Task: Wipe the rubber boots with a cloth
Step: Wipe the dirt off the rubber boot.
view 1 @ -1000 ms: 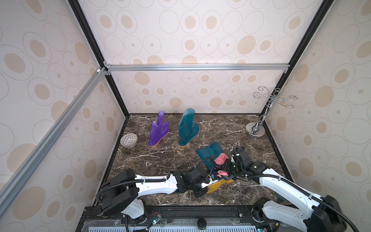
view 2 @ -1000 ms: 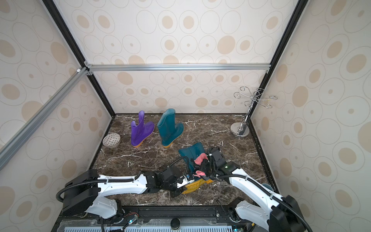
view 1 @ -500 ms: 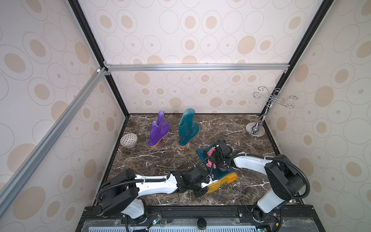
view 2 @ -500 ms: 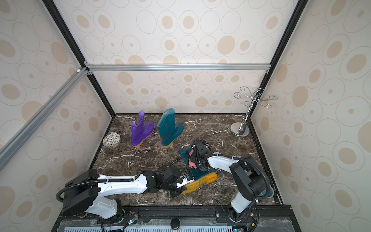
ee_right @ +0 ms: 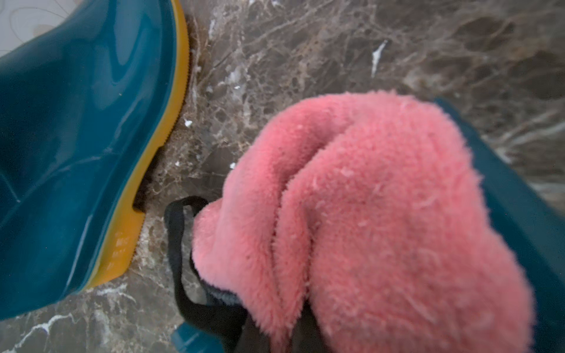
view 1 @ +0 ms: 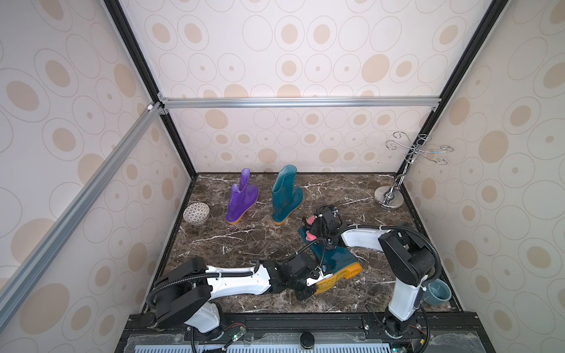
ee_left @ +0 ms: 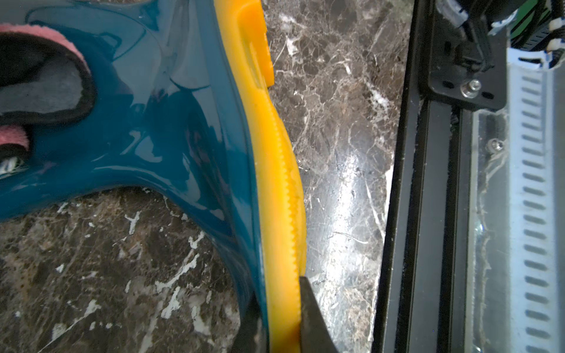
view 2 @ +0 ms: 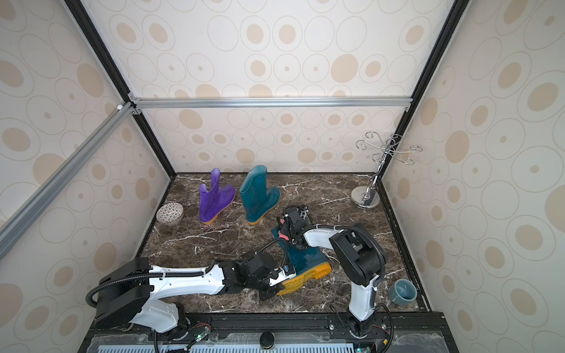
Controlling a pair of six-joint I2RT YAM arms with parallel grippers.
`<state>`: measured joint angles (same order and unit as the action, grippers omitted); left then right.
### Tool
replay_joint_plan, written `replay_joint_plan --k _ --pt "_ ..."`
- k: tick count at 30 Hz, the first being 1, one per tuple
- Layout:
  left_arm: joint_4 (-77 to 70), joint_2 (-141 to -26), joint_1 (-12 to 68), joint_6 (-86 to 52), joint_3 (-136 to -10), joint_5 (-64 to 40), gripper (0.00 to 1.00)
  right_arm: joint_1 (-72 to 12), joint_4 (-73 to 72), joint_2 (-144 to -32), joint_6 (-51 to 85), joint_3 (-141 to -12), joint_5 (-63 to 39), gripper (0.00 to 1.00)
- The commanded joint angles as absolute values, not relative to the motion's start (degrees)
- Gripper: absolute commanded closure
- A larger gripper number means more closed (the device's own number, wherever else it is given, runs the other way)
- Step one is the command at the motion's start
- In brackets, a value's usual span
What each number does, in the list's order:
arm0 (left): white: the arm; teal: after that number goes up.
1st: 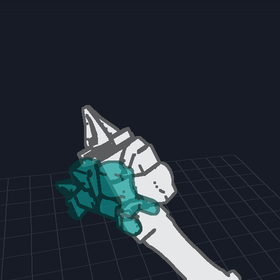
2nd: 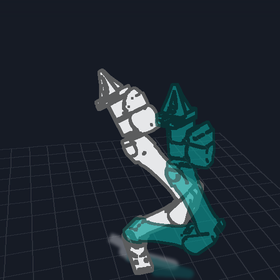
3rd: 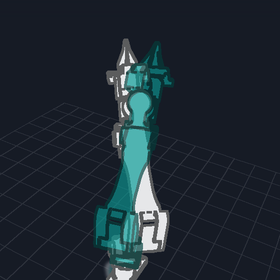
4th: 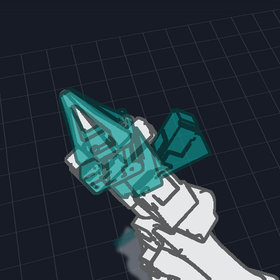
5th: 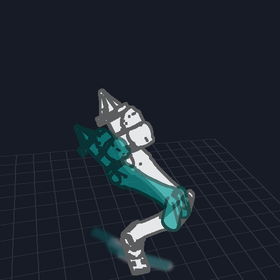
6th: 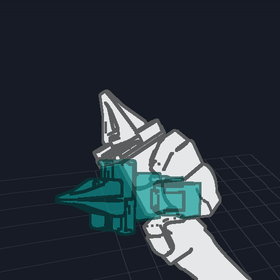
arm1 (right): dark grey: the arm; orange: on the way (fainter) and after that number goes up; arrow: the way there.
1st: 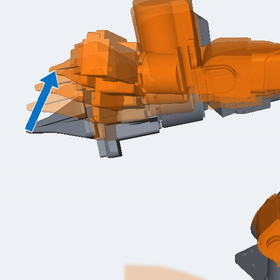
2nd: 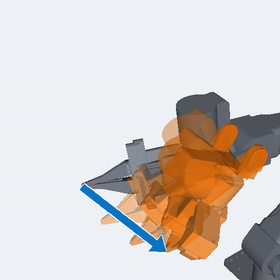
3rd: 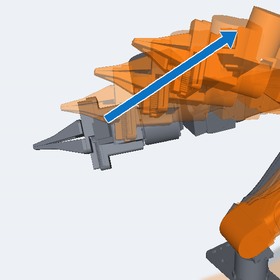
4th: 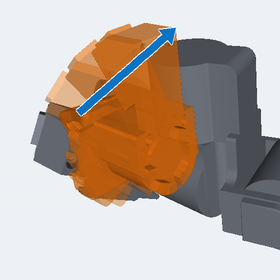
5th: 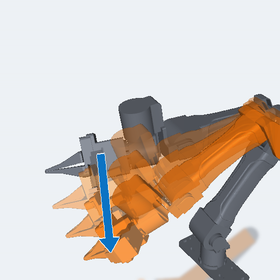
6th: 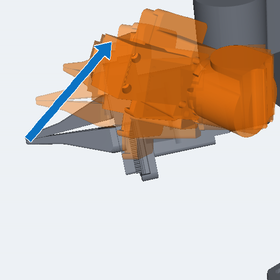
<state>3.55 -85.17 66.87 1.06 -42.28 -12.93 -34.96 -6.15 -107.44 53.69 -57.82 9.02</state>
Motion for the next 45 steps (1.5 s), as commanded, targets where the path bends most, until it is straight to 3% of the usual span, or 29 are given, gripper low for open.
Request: replay_joint_plan --k 1,9,16,24,30,33,35,45 --pt "8.7 -86.1 67.3 2.2 -41.1 -13.5 1.00 -35.4 -10.3 -105.6 58.3 -53.3 6.1 1.00" --pt "9.2 -84.9 67.4 2.9 -41.5 -11.3 1.00 -37.4 5.8 -82.4 56.9 -40.0 2.6 1.00" --pt "9.0 -83.4 67.4 3.1 -41.1 -11.3 1.00 -39.2 17.2 -70.6 57.5 -33.2 -4.7 1.00" --pt "9.1 -84.0 67.4 3.1 -41.3 -11.9 1.00 -39.6 6.0 -84.1 56.4 -39.2 -8.1 1.00" --pt "9.0 -84.2 67.5 2.7 -41.2 -12.4 1.00 -37.9 -3.6 -95.8 56.8 -45.1 -4.2 1.00" --pt "9.1 -84.3 67.5 2.7 -41.4 -12.4 1.00 -36.0 -2.3 -104.3 56.5 -51.7 -7.4 1.00" --pt "9.1 -84.1 67.5 2.6 -41.1 -12.5 1.00 -35.0 -9.1 -107.1 59.4 -51.4 -8.9 1.00" --pt "9.5 -85.1 67.9 2.6 -41.6 -12.1 1.00 -32.6 -10.8 -104.5 58.4 -51.9 -1.0 1.00"
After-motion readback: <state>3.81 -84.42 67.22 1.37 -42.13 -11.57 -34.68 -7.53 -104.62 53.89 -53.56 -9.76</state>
